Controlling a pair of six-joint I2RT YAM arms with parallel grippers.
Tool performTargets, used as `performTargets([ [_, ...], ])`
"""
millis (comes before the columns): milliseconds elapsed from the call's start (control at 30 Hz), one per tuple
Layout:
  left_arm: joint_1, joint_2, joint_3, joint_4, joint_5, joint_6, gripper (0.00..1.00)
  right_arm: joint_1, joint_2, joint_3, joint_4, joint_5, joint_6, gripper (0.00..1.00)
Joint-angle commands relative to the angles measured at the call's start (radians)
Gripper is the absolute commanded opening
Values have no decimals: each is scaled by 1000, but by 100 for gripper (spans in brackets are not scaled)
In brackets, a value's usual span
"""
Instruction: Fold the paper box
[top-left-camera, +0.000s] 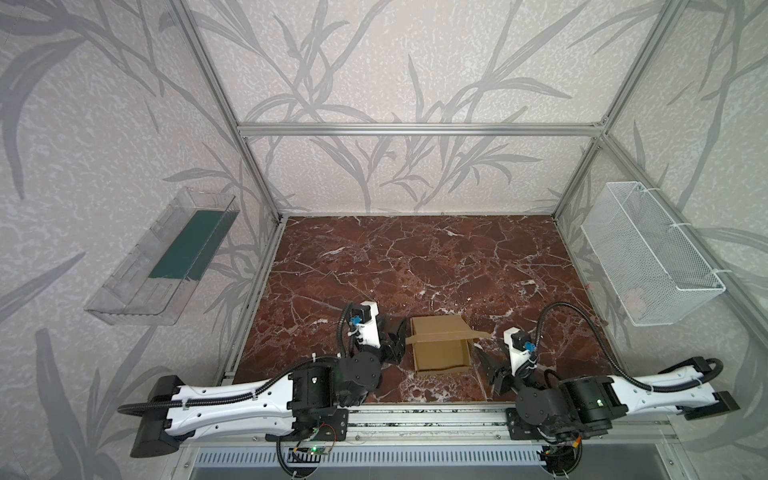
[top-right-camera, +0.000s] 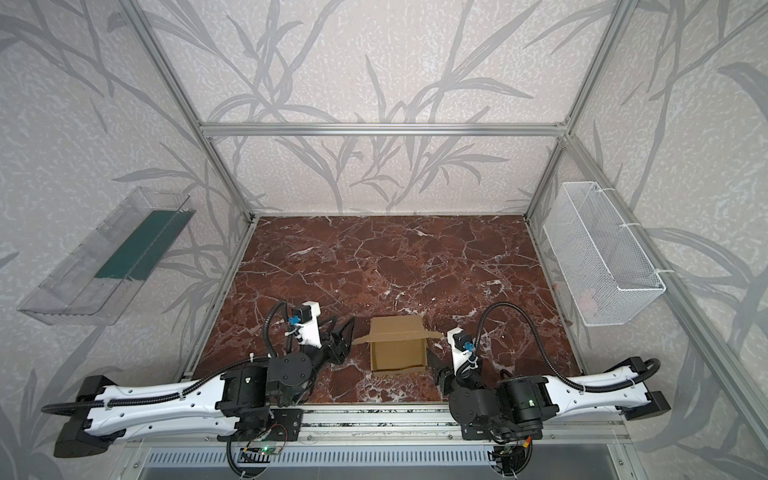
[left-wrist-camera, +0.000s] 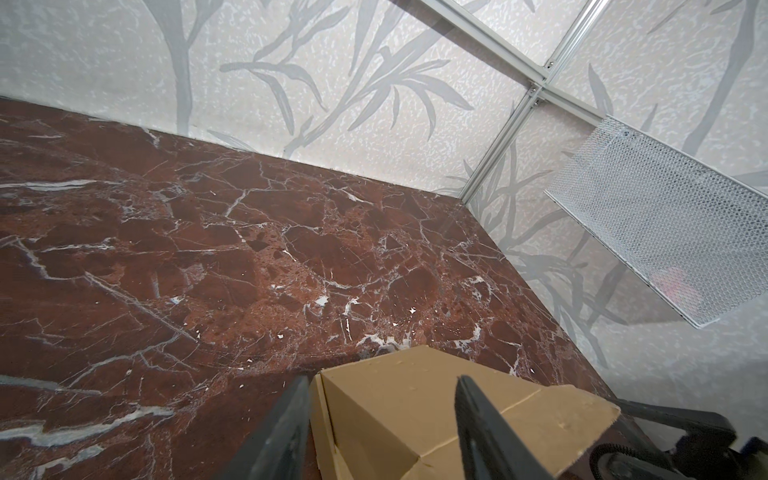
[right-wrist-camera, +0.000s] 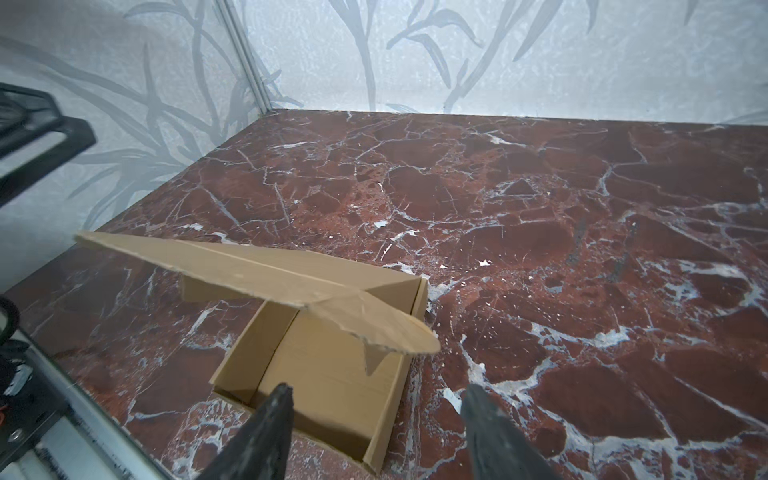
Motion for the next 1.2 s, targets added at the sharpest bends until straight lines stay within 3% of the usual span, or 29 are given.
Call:
performTargets([
  [0,39,16,41,-53,65,-59,57,18,-47,80,-68,-14,-104,65],
  [233,117,64,45,-26,200,-92,57,20,-161,164,-22,-47,-284,65],
  [367,154,116,69,-11,277,-91,57,19,-84,204,137,-100,-422,67],
  [567,171,181,78,9,359,-108,57,10,181,341,35,-134,-358,72],
  [667,173,197,48,43,388,-134,57,-65,242,346,59,-307,-363,76],
  [800,173,218,1,79,422,-176,57,-269,277,328,65,-635,-303,77],
  [867,173,221,-19,83,429,-190,56,-344,284,314,71,-735,-283,76],
  [1167,173,229,-153,166,447,-285,56,-382,292,220,71,-776,-197,76],
])
